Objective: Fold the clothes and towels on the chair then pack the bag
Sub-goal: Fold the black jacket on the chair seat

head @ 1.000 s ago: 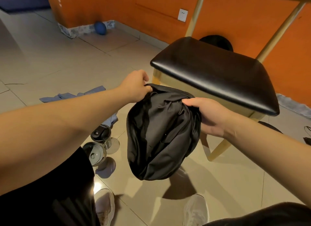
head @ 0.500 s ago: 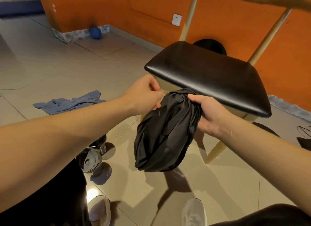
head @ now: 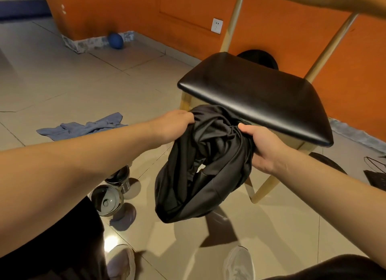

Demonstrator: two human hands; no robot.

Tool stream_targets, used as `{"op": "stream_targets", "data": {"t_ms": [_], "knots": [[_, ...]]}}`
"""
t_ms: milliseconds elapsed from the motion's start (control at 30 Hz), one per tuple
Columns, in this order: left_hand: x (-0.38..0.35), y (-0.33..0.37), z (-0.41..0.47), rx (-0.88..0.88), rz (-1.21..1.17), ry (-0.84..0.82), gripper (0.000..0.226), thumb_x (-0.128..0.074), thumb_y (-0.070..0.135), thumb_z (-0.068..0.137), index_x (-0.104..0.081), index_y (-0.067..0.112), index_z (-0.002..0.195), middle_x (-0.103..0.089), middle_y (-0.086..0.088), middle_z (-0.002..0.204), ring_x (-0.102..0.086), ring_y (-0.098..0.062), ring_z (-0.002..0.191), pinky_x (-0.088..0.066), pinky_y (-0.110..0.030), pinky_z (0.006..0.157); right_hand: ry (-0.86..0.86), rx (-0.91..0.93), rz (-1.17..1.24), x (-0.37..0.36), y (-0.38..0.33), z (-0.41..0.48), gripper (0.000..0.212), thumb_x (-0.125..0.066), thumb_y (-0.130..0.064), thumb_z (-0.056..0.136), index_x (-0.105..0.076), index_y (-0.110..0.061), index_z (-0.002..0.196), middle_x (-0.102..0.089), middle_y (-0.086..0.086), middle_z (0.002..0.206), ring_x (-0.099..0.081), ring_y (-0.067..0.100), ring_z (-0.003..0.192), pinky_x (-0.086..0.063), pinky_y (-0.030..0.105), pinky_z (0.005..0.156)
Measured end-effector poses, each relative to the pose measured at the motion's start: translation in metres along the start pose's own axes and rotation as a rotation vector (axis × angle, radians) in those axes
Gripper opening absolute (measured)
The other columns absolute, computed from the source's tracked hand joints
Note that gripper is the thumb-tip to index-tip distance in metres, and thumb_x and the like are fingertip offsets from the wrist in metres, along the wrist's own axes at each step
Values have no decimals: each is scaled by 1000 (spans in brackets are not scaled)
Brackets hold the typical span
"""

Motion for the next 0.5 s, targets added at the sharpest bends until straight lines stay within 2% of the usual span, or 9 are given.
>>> {"op": "stream_targets", "data": {"t_ms": [67, 100, 200, 267, 367, 433, 500], "knots": [[9, 0, -1, 35, -130, 75, 33, -45, 33, 96, -62, 6, 103, -66, -23, 105, -62, -40, 98, -49, -45, 95, 48, -25, -69, 9, 5, 4, 29, -56, -23, 104, -65, -7, 127, -76, 14, 113, -75, 32, 102, -58, 43, 89], [11, 0, -2, 55, -211, 98, 32, -46, 33, 96, -63, 8, 103, -66, -24, 108, -62, -41, 101, -49, -45, 96, 62, -39, -113, 12, 7, 5, 29, -58, -22, 103, -66, -7, 126, -77, 13, 112, -75, 32, 101, -57, 43, 91], [14, -2, 0, 96, -414, 139, 22, -45, 27, 102, -60, 12, 95, -63, -10, 88, -57, -27, 85, -42, -33, 76, 77, -40, -234, 16, 9, 6, 20, -63, -15, 100, -71, -6, 115, -79, 11, 101, -77, 27, 86, -59, 39, 81], [15, -1, 0, 110, -526, 136, 23, -44, 23, 103, -61, 12, 92, -67, -2, 74, -61, -20, 75, -45, -28, 69, 146, 0, -347, 23, 5, 8, 15, -64, -10, 97, -71, -6, 109, -78, 10, 100, -75, 25, 83, -57, 37, 76], [13, 1, 0, 133, -636, 117, 21, -43, 19, 104, -61, 12, 96, -69, -3, 79, -65, -18, 75, -50, -27, 69, 292, 149, -667, 31, -13, 10, 32, -63, -8, 89, -61, -4, 121, -62, 10, 105, -59, 21, 84, -46, 35, 76], [12, 1, 1, 135, -667, 109, 21, -42, 18, 104, -62, 11, 101, -70, -4, 84, -66, -18, 79, -51, -27, 69, 363, 342, -806, 24, -32, 0, 28, -62, -8, 86, -58, -11, 114, -60, 7, 106, -58, 19, 83, -47, 35, 72], [10, 1, 3, 132, -710, 102, 24, -41, 17, 103, -63, 9, 112, -72, -7, 98, -68, -22, 91, -53, -31, 79, 298, 484, -814, 7, -41, -7, 15, -63, -5, 84, -62, -15, 96, -68, 8, 95, -64, 24, 85, -52, 38, 74]]}}
Point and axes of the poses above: each hand's wrist, its own z-axis towards the middle knuckle, its own x-axis out of the back of the hand, y = z × x, the point moved 9 cm from there along z, towards the middle knuckle
